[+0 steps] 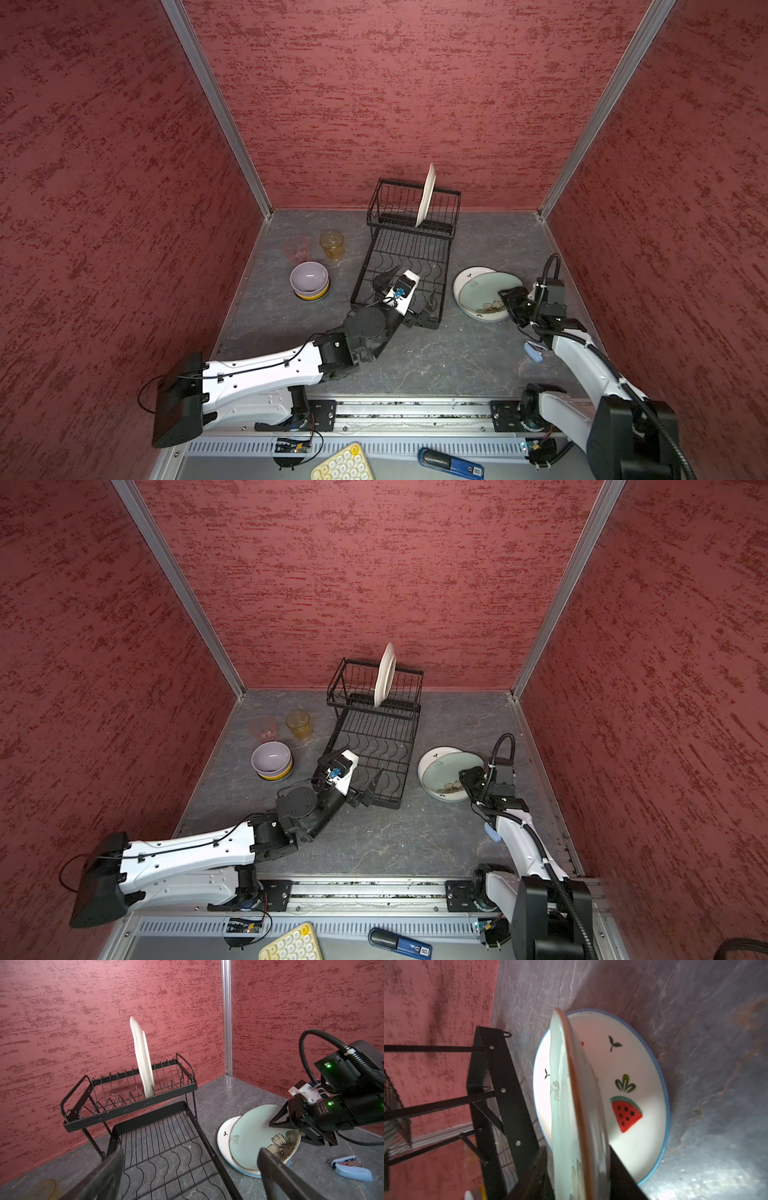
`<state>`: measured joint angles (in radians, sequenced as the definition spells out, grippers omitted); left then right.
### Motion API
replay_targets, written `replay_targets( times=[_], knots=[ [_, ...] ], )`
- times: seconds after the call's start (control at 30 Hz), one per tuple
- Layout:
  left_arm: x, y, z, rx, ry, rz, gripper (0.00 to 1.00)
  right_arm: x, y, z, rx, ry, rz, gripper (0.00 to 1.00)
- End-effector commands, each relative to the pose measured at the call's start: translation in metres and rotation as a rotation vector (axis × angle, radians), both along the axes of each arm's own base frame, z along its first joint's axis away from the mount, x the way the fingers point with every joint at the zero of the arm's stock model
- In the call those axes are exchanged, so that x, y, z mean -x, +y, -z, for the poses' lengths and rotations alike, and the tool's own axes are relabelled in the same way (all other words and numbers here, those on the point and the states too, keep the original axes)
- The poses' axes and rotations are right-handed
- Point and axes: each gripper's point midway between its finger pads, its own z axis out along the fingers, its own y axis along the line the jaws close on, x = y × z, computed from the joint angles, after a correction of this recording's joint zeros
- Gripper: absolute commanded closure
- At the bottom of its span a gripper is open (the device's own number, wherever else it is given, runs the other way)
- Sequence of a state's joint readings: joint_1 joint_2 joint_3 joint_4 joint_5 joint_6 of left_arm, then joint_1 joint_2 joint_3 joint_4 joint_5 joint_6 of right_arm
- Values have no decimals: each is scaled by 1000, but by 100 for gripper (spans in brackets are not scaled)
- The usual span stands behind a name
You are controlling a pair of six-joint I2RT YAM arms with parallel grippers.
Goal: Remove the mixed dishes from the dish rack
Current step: 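Set the green plate onto the watermelon plate with the right gripper, then reach the left gripper to the white plate in the rack while the right opens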
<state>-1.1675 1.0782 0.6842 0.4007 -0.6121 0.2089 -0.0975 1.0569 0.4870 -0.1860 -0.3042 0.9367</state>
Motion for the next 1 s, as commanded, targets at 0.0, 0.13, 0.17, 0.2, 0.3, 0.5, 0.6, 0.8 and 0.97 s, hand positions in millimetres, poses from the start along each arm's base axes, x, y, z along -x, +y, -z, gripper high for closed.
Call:
replay_targets(
  times=[0.0,0.13,0.17,0.2,0.3,0.5,0.6,0.8,0.97],
  knots=[
    [-5,12,9,26,43,-22,0,-17,-1,-21,17,-88,-19,43],
    [-8,20,12,59,72,-25,0,-15,-5,-14,62,-44,-33,26],
    [-8,22,13,61,75,-28,0,-15,-6,-13,77,-35,-36,23],
    [-9,23,14,60,76,-34,0,-14,-8,-13,91,-24,-38,20],
    [-9,26,18,53,82,-45,0,-14,-12,-10,128,2,-44,7],
    [-11,30,20,38,87,-66,0,-12,-23,-11,206,23,-27,1],
    [-12,28,20,31,92,-60,0,-11,-21,-19,227,-22,-58,1],
    [-27,18,23,94,194,-79,0,-5,-5,-51,238,-169,-142,1],
    [-36,-1,8,144,197,-40,0,6,19,-75,202,-288,-246,1]
  ],
)
